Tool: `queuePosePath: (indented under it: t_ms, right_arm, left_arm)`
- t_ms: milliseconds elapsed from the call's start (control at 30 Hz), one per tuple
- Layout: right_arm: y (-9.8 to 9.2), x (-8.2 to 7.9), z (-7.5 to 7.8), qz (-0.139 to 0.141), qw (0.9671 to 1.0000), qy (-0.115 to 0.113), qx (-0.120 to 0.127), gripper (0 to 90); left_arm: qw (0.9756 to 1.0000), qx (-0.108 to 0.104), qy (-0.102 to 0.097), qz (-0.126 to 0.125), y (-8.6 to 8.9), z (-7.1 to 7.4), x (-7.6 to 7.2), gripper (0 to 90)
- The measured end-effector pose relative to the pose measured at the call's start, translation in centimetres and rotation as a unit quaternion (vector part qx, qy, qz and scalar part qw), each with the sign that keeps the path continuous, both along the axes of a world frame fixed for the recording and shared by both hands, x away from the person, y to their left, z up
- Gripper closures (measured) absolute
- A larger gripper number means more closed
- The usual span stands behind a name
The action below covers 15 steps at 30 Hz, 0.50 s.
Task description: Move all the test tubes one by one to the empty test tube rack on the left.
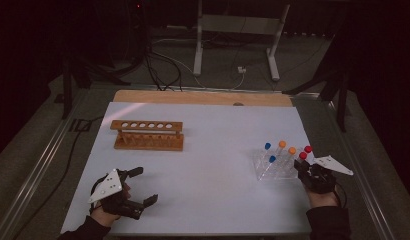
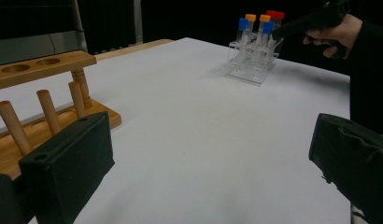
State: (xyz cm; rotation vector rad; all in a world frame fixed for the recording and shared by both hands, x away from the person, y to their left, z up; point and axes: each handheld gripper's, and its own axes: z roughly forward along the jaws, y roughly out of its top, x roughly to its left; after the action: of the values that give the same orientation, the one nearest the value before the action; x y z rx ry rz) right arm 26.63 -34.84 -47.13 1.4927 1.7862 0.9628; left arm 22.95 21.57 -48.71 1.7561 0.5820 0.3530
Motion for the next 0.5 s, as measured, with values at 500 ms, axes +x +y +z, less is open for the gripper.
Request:
queuePosePath:
  t_ms: [500]
  right_arm:
    - [0.2, -0.5, 1.9, 0.007, 0.9992, -0.035, -0.017, 74.5]
  left_arm:
    - [1.0000, -0.002, 0.000, 0.001, 0.0, 0.0, 0.0, 0.7]
